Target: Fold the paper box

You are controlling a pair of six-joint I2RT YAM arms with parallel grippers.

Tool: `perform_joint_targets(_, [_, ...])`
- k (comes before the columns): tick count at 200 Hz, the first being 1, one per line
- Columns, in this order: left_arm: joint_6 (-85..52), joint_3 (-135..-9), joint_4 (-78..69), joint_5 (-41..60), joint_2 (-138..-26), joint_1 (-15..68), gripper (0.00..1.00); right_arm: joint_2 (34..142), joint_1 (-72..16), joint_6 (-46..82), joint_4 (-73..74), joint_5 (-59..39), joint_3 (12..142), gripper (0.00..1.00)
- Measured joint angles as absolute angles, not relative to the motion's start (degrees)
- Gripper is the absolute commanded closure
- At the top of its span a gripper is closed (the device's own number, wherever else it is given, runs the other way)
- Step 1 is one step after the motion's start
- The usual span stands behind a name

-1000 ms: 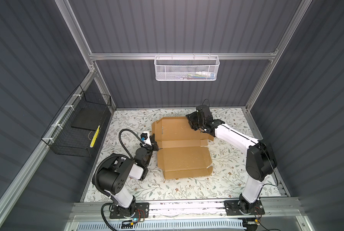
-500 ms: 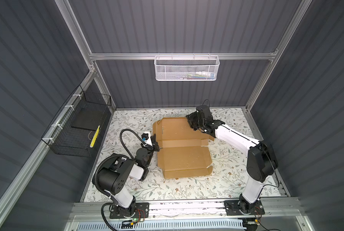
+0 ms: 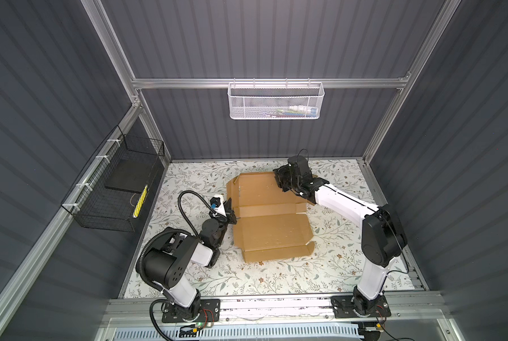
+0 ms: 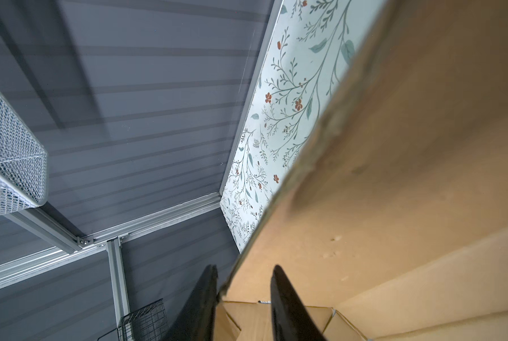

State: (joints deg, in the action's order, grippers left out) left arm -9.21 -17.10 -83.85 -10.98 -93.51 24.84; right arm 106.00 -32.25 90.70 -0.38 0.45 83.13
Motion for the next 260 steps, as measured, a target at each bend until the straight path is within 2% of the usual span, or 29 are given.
perform_joint_targets(164, [-10.1,-17.3,-83.8,-10.2,-90.5,27.5,1.0,107.3,-32.9,100.8,6.3,3.0,79.8,0.69])
perform_joint_targets(260, [-10.3,-16.3,-83.7,-9.9,-90.3,27.5,1.0,108.7,-32.9,101.5,9.6,2.8,79.7,0.82])
